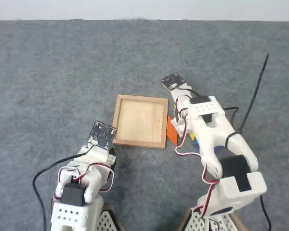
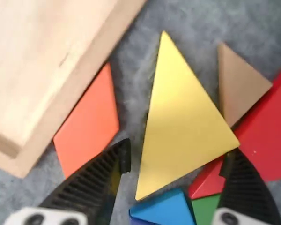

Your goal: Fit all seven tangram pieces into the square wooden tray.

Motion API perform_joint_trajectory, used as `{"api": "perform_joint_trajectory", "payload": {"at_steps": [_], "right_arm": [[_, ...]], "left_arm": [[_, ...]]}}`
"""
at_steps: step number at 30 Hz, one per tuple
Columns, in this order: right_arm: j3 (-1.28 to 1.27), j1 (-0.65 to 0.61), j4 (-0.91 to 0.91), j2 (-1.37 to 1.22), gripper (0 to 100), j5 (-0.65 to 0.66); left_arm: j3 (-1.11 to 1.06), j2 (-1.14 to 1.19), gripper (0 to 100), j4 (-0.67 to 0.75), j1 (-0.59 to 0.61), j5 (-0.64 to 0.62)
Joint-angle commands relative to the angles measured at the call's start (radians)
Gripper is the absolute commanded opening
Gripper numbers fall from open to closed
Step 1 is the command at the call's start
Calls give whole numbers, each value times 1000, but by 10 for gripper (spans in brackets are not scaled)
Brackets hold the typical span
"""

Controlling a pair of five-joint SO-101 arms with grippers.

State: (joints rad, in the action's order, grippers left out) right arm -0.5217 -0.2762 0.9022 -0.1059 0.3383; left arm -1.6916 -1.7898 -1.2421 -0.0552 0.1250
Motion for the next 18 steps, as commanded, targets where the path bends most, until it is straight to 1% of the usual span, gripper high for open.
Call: {"api": "perform_joint_trajectory", "payload": {"at_steps": [1,7,8,11,12,18], "right_arm": [[6,-1,-56,50,303,-5],[12,15,-142,-21,305,-3],[14,16,-150,-27,306,14],[14,12,-153,-19,306,167],[14,12,-151,-15,306,198],[21,15,-150,36,306,239]], "left_arm": [[7,-2,88,-5,-2,-6],[7,-2,88,-5,-2,-6],[7,-2,88,-5,-2,-6],[7,-2,88,-5,-2,-6],[7,-2,88,-5,-2,-6],[7,-2,88,-5,-2,-6]]}}
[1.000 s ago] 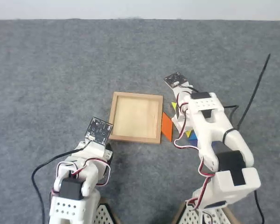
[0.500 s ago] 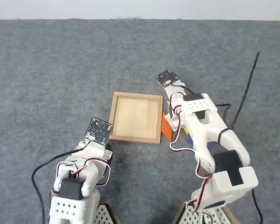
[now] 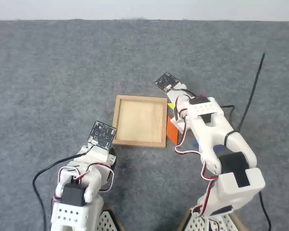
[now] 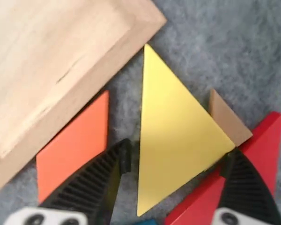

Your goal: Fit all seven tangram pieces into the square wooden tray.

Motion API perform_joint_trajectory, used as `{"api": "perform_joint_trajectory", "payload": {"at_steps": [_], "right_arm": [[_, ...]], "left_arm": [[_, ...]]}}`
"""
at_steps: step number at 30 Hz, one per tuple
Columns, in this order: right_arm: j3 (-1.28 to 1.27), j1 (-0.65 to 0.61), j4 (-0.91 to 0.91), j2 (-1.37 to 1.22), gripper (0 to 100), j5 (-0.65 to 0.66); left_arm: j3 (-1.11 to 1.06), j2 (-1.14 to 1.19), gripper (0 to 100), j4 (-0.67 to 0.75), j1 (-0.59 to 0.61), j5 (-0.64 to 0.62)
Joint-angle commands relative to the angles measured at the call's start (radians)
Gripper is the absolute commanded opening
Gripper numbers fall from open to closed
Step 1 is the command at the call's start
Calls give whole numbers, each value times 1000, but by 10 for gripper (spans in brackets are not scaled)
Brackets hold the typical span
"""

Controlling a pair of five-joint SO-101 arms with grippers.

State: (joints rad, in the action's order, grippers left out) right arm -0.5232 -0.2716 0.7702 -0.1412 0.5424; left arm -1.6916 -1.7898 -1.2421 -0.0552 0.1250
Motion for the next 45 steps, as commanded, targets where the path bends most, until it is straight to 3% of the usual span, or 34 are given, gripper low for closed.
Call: {"api": "perform_joint_trajectory", "payload": {"at_steps": [1,27,35,45], "right_arm": [[35,10,-15,74,306,37],[140,41,33,-82,373,89],[140,41,36,-81,278,89],[103,67,120,2,274,80]], "left_arm": [[7,-2,88,-5,-2,-6],[7,-2,88,-5,-2,-6],[7,-2,88,-5,-2,-6],[7,-2,88,-5,-2,-6]]}}
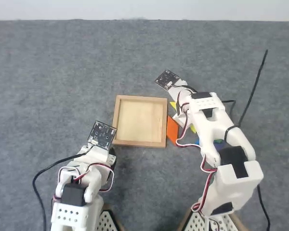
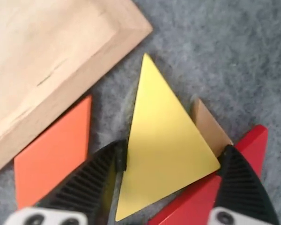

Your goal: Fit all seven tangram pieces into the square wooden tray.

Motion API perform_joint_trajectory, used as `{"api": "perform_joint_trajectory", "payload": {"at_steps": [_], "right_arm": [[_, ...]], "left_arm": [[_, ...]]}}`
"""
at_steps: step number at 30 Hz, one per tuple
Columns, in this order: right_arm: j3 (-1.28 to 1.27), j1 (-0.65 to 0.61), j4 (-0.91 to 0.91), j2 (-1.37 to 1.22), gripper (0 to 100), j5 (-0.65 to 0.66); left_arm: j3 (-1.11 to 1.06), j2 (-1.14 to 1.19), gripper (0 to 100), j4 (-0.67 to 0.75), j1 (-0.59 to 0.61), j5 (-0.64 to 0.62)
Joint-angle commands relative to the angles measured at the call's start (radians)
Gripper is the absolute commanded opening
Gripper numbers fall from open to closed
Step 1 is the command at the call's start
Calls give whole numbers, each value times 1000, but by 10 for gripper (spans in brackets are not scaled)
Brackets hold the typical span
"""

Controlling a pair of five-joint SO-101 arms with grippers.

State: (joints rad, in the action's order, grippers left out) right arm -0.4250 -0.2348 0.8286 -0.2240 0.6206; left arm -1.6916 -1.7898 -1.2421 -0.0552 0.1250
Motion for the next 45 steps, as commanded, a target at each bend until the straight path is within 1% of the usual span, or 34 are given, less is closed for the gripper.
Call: {"api": "perform_joint_trajectory", "payload": {"at_steps": [1,4,8,11,15,18,21,23,27,32,34,36,41,43,45], "right_arm": [[3,36,81,116,274,-5],[-3,68,136,234,274,-44],[-52,62,205,404,274,-66],[-66,10,252,495,274,-163],[-43,-120,275,518,274,-325],[3,-231,272,476,274,-440],[78,-341,257,392,274,-551],[133,-394,232,318,274,-609],[259,-452,196,133,273,-715],[482,-496,197,-97,274,-927],[577,-498,205,-170,277,-979],[651,-496,225,-217,278,-971],[746,-498,328,-231,285,-845],[753,-501,338,-213,325,-836],[753,-509,346,-196,388,-833]], "left_arm": [[7,-2,88,-5,-2,-6],[7,-2,88,-5,-2,-6],[7,-2,88,-5,-2,-6],[7,-2,88,-5,-2,-6],[7,-2,88,-5,-2,-6],[7,-2,88,-5,-2,-6],[7,-2,88,-5,-2,-6],[7,-2,88,-5,-2,-6],[7,-2,88,-5,-2,-6],[7,-2,88,-5,-2,-6],[7,-2,88,-5,-2,-6],[7,-2,88,-5,-2,-6],[7,-2,88,-5,-2,-6],[7,-2,88,-5,-2,-6],[7,-2,88,-5,-2,-6]]}}
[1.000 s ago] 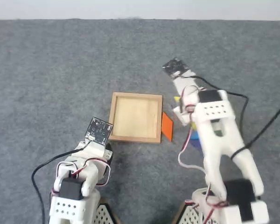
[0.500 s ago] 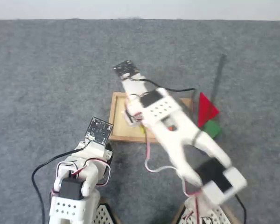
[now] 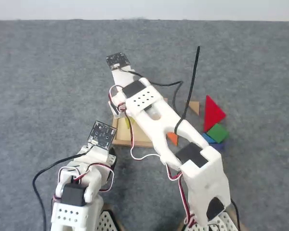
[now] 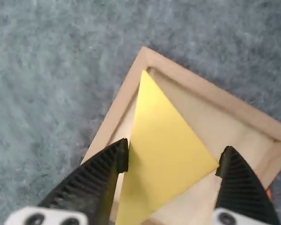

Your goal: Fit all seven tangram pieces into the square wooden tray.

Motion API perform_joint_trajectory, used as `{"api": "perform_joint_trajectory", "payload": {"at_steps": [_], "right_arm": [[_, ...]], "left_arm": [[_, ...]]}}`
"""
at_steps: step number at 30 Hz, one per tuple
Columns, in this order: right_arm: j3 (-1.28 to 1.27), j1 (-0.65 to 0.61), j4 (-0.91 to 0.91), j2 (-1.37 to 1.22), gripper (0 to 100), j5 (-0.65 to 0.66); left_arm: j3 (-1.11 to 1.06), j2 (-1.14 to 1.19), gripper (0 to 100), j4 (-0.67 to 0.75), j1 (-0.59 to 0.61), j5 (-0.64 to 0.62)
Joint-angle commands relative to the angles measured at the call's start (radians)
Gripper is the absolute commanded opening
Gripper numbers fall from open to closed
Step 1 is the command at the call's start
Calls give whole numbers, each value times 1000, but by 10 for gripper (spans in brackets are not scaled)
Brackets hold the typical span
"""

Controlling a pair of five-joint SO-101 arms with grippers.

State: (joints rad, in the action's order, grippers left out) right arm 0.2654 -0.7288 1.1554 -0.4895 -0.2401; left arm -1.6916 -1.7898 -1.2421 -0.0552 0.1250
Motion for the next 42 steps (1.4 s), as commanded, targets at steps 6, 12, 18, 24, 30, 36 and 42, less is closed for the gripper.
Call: {"api": "perform_joint_trajectory", "payload": {"at_steps": [6,12,18,24,30,36,42], "right_arm": [[63,-35,28,87,476,184],[91,76,177,234,366,270],[-20,171,295,562,360,298],[-557,170,117,975,255,333],[-1119,189,-344,1124,69,413],[-1149,188,-380,1012,8,359],[-1023,186,-381,765,6,345]], "left_arm": [[7,-2,88,-5,-2,-6],[7,-2,88,-5,-2,-6],[7,-2,88,-5,-2,-6],[7,-2,88,-5,-2,-6],[7,-2,88,-5,-2,-6],[7,-2,88,-5,-2,-6],[7,-2,88,-5,-2,-6]]}}
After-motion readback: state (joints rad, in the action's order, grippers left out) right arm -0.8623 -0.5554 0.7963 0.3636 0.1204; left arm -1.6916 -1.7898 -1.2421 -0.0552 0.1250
